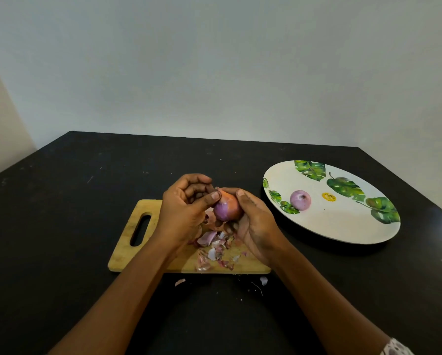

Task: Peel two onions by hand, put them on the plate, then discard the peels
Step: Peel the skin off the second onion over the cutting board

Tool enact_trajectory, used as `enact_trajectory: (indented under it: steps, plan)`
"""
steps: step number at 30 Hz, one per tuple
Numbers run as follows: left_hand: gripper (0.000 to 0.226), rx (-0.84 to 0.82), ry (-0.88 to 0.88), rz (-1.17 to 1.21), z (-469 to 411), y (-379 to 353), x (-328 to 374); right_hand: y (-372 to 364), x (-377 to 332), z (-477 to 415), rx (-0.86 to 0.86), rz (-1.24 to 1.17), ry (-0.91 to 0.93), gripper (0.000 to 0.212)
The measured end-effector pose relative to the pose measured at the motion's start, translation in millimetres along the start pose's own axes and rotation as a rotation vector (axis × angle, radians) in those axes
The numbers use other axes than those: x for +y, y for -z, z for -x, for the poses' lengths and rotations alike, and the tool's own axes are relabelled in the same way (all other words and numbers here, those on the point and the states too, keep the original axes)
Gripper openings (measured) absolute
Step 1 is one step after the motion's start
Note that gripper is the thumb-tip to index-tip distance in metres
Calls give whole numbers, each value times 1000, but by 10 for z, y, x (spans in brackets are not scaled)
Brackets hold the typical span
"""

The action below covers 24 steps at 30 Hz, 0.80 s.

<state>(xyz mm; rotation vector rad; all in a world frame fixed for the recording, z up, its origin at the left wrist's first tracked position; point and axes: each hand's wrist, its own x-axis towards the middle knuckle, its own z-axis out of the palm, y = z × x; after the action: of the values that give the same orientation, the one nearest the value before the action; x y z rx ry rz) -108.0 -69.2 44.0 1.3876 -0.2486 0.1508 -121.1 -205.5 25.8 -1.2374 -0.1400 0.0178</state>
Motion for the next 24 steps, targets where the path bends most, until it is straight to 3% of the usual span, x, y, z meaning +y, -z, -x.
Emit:
enact_trajectory:
  steps: [4,14,20,24]
  plan:
    - [27,-42,-15,-45,1,-9,3,4,-17,7,-16,-50,-24,35]
    - [36,85,-23,10,13,-27,14,42,6,-14,-80,-66,25,21]
    - [42,157,14,6,16,-17,9,77,37,-10,-74,49,99,28]
    - [40,112,97,83,-7,7,0,83,49,-18,-109,69,102,32]
